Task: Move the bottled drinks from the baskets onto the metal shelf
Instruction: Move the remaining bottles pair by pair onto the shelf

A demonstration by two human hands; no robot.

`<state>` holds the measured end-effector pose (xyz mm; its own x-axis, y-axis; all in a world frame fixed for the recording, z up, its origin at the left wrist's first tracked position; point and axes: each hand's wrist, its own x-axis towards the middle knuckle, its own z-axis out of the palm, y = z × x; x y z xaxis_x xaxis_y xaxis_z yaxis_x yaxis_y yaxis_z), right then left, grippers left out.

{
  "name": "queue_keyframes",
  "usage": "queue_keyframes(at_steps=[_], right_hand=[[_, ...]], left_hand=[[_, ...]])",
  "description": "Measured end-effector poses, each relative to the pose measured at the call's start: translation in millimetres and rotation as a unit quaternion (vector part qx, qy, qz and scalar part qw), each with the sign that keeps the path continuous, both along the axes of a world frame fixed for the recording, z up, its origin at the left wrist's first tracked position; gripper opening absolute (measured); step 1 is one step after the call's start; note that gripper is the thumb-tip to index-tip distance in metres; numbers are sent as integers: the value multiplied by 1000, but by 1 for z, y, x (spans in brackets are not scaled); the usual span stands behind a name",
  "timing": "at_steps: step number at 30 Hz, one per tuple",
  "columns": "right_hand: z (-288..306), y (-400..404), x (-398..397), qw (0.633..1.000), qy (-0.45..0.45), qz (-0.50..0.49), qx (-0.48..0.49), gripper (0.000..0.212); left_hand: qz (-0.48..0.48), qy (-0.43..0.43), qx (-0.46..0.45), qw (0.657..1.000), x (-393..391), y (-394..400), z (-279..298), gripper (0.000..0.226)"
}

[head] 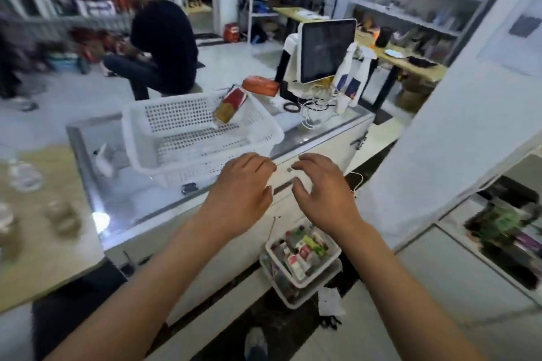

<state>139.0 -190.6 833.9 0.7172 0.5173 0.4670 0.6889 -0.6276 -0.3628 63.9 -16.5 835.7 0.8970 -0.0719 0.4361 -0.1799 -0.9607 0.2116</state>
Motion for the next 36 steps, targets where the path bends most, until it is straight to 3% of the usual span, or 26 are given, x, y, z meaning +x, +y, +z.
queue_keyframes(at_steps=[10, 15, 20, 23, 26, 28, 31, 33, 36], right_hand=[[-16, 123, 131, 986, 93, 124, 53, 30], [-34, 170, 180, 980, 157, 118, 16, 31], [-40, 218, 238, 978, 131, 148, -69, 35], [-35, 250, 272, 982, 125, 114, -87, 25], [-32, 290, 302, 989, 121, 26, -84, 34], [-37, 312, 317, 980, 75, 14, -184, 52], [-49, 337, 342, 934, 23, 35, -355, 68], [-56, 342, 356, 916, 29, 35, -399, 65], [-63, 349, 368, 917, 40, 32, -396, 64]], left_hand=[[185, 29, -19, 982, 73, 75, 12, 33], [218, 45, -38, 974, 101, 104, 2, 33], [241, 63, -77, 965, 129, 141, -19, 36], [237, 75, -92, 964, 153, 166, -31, 38], [222, 99, -118, 963, 184, 191, -40, 40], [213, 107, -127, 963, 202, 206, -47, 40], [213, 117, -147, 959, 223, 230, -59, 39], [218, 126, -157, 955, 232, 244, -66, 38], [225, 148, -168, 948, 244, 258, -75, 37]])
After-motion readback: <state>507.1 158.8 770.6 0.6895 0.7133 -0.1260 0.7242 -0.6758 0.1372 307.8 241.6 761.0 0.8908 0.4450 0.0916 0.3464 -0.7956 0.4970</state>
